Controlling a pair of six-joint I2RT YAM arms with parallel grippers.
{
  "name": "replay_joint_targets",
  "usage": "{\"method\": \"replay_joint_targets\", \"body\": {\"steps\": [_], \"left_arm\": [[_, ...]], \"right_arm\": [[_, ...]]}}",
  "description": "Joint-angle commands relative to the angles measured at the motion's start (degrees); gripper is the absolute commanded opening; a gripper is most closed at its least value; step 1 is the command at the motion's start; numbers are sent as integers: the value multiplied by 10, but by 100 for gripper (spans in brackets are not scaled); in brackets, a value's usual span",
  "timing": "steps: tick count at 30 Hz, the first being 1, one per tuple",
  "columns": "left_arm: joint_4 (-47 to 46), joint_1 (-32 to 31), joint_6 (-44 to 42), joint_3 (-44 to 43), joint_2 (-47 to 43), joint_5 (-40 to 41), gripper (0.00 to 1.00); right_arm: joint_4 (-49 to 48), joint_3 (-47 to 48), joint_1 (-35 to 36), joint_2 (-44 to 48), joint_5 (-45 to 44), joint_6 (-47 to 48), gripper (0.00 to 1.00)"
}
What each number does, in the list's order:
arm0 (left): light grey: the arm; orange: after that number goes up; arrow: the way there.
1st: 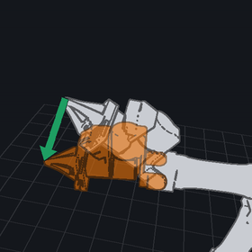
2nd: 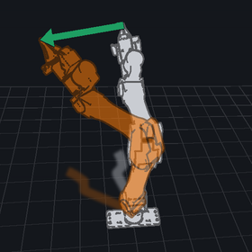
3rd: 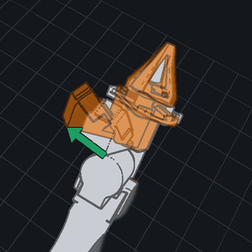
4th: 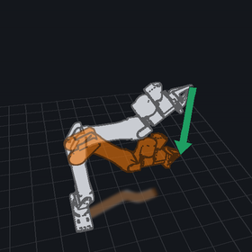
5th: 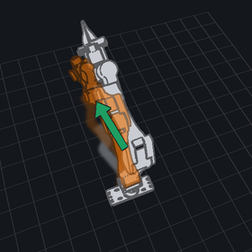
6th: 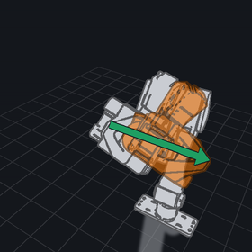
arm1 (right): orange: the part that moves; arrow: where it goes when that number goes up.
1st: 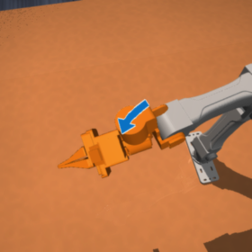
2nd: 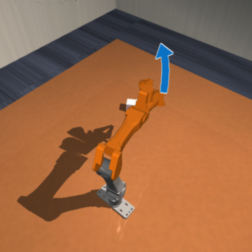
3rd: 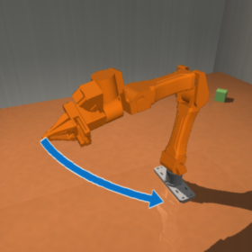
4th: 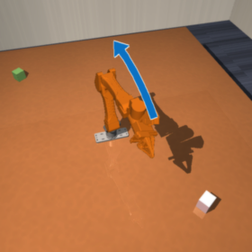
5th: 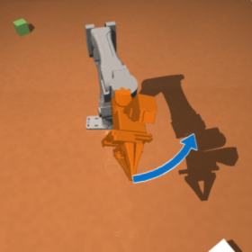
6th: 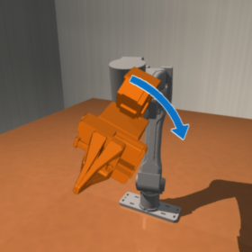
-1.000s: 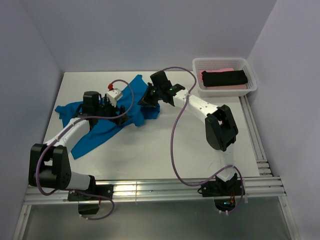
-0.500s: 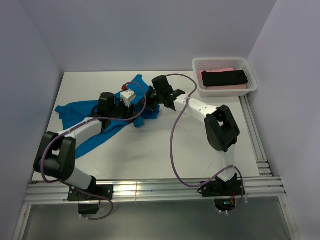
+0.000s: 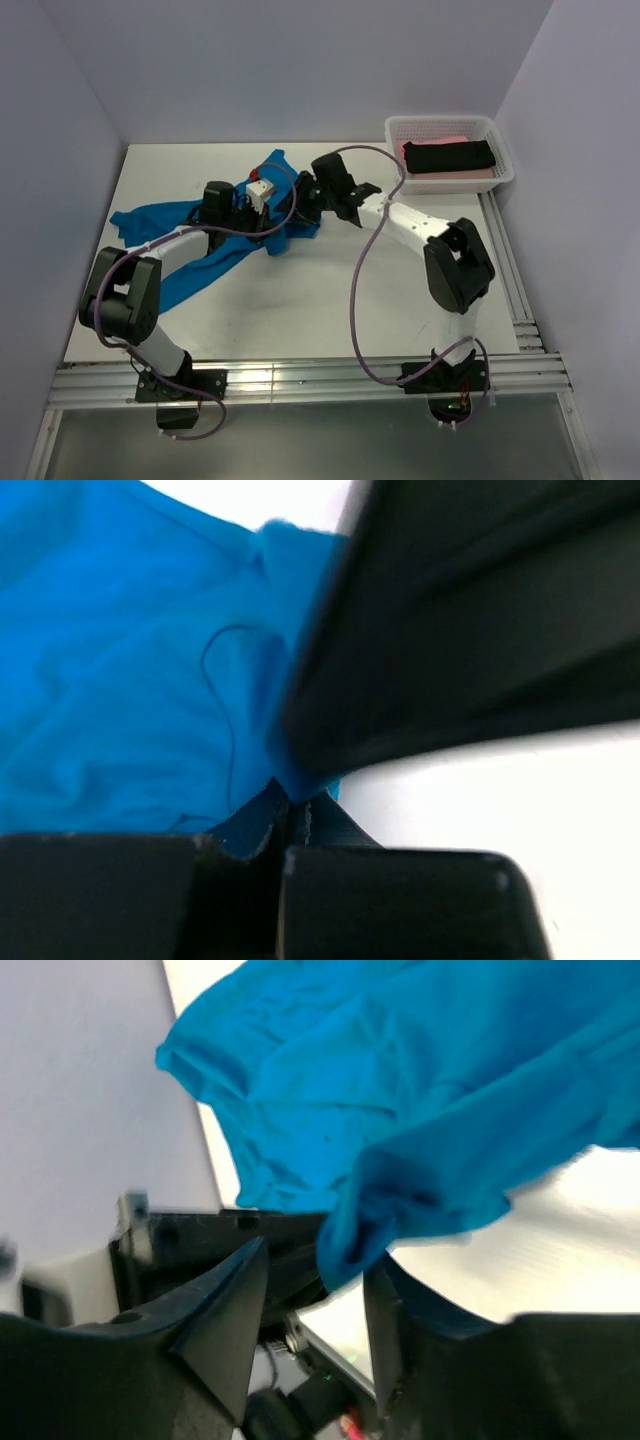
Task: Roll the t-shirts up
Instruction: Flatten the tshirt
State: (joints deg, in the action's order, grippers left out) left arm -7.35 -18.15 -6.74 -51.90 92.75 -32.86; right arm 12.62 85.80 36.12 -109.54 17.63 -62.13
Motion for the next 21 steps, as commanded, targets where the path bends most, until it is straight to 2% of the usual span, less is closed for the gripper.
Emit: {"method": "replay_joint_targets", "body": {"steps": [1, 3, 4, 6, 7, 11, 14, 15, 21], "left_arm": [[52, 28, -30, -25, 2, -121, 0], [72, 37, -52, -39, 7, -156, 0], [113, 41, -63, -49, 11, -163, 0], [126, 42, -72, -51, 10, -185, 0], [128, 44, -72, -51, 10, -193, 0], [167, 47, -80, -74, 24, -215, 0], [210, 47, -97, -100, 42, -227, 0], [217, 47, -99, -103, 45, -227, 0], [233, 47, -107, -111, 55, -222, 0]], "right_arm": [[-36, -72, -10, 110, -51, 63, 51], [-114, -169, -20, 158, -58, 56, 50], [-162, -208, -31, 176, -50, 57, 50], [-282, -301, -39, 208, -40, 49, 48], [-308, -320, -44, 213, -37, 51, 47], [-329, -334, -47, 194, -29, 101, 37], [-403, -359, -40, 173, -11, 133, 34], [-448, -367, -39, 161, -3, 145, 34], [-479, -335, -18, 115, 31, 238, 43]]}}
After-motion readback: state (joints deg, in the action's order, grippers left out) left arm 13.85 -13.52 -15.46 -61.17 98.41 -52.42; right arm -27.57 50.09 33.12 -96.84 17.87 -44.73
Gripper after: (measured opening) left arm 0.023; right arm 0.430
